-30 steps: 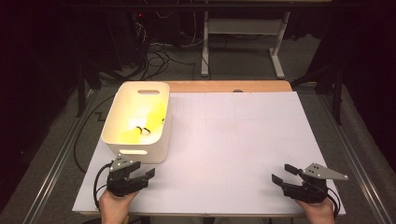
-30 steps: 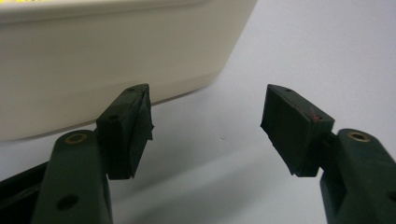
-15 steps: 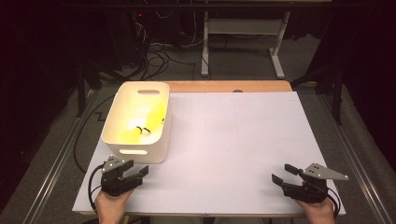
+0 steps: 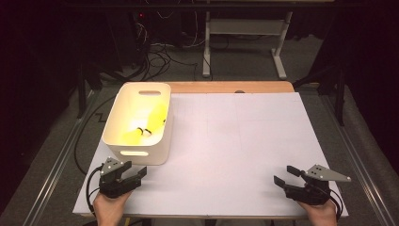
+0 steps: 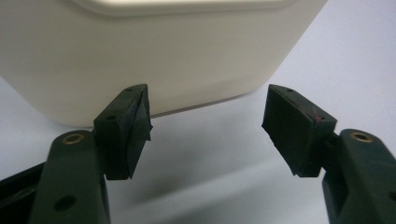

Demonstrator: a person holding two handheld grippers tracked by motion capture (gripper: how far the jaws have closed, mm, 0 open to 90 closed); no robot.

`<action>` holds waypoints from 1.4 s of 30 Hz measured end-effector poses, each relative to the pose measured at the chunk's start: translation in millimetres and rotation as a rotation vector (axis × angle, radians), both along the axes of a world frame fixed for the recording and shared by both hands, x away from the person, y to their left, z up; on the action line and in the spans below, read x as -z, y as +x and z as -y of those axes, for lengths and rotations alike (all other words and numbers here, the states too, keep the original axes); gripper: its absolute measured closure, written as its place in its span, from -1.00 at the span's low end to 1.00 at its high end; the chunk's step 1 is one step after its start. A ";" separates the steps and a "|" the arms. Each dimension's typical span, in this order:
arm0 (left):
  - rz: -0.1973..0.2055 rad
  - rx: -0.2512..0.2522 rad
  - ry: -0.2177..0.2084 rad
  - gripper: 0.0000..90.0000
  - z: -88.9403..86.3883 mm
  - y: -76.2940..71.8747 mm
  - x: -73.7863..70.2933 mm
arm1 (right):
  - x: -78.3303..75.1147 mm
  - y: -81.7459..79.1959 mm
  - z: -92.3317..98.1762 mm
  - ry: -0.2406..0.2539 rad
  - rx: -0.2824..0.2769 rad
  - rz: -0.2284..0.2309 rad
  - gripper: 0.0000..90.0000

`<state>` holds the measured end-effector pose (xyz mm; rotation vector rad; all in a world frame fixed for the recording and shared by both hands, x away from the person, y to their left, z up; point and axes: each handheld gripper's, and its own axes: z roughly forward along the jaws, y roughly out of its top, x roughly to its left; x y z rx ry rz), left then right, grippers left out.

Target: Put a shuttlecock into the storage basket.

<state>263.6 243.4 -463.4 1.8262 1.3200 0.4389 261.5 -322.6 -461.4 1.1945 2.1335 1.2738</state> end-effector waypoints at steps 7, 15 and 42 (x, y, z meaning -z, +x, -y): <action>0.020 -0.002 0.009 -0.27 -5.3 -3.1 1.2 | 0.0 0.1 -0.3 -0.002 -0.002 0.000 -0.30; 0.013 0.003 0.003 -0.27 -5.7 -2.1 3.2 | -0.2 -0.1 0.2 0.002 -0.002 0.002 -0.30; 0.000 -0.002 -0.008 -0.25 -5.7 -2.1 6.7 | -0.4 -0.3 0.7 0.006 -0.003 0.007 -0.30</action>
